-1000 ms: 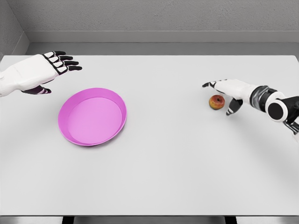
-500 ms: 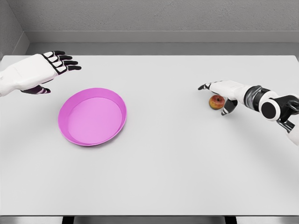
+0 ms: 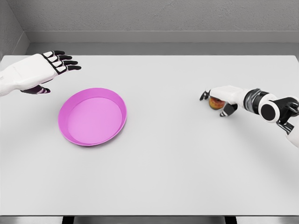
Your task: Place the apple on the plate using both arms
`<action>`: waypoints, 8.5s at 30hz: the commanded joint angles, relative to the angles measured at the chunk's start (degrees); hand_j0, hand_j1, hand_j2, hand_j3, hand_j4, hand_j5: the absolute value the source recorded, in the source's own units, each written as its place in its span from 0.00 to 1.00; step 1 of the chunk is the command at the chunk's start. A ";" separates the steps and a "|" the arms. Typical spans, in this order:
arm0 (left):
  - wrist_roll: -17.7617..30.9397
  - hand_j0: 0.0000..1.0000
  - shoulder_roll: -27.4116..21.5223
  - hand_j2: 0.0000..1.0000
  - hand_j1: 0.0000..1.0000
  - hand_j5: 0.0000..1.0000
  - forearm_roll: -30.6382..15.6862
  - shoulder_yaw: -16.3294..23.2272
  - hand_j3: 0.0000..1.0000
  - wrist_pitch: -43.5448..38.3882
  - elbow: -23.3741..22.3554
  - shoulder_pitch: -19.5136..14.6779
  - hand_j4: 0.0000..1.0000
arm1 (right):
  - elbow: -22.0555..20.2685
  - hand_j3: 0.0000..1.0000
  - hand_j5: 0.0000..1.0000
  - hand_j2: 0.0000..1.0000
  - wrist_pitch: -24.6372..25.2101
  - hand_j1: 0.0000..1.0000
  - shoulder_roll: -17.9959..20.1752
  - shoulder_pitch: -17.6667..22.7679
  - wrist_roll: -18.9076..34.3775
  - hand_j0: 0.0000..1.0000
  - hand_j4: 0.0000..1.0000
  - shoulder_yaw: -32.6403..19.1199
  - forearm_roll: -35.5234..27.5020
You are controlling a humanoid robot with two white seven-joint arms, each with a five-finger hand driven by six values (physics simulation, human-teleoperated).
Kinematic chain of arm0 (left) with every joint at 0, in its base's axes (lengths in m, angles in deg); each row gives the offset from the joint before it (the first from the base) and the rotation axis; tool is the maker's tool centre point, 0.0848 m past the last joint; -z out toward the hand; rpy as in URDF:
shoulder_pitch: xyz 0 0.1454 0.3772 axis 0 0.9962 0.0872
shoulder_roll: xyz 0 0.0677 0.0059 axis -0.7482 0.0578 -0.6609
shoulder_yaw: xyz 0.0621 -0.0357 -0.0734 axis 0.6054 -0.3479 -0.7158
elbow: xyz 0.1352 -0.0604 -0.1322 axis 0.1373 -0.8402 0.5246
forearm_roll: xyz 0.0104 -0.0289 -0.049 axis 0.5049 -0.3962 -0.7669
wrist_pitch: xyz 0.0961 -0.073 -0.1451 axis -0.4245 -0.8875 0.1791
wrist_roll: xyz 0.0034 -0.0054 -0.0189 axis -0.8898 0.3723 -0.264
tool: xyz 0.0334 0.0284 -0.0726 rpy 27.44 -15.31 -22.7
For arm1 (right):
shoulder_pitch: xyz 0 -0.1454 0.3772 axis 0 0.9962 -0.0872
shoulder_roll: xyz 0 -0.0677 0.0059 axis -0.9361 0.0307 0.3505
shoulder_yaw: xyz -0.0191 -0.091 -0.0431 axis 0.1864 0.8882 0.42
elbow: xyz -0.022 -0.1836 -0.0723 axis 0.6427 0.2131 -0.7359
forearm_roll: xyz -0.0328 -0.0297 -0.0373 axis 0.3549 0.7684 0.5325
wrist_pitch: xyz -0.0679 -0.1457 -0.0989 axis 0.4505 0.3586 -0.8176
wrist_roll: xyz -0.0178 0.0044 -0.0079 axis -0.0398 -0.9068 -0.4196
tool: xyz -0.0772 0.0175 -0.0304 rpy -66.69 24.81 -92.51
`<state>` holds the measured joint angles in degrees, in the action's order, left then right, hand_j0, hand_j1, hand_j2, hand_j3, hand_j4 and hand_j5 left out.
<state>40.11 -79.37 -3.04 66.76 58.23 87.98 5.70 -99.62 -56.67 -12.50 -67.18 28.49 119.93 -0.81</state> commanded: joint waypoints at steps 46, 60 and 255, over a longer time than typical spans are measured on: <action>-0.04 1.00 -0.14 1.00 1.00 1.00 -0.41 -0.07 1.00 -0.01 0.00 0.00 1.00 | -14.35 0.43 0.43 0.43 -3.76 0.43 -5.43 -1.23 6.63 0.43 0.43 -0.92 -0.37; -0.04 1.00 -0.14 1.00 1.00 1.00 -0.41 -0.07 1.00 -0.01 0.00 0.00 1.00 | -14.35 0.44 0.44 0.44 -4.02 0.44 -10.00 -1.58 6.63 0.44 0.44 1.89 -0.37; 29.67 0.00 29.92 0.00 0.00 0.00 -13.24 36.15 0.00 -0.01 -8.97 -28.65 0.00 | -14.35 1.00 1.00 1.00 -22.83 1.00 9.25 18.63 6.54 1.00 1.00 -39.68 -0.01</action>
<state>69.68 -49.34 -15.17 104.23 58.23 78.91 -23.04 -113.97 -79.55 -3.33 -48.55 35.06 80.27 -0.70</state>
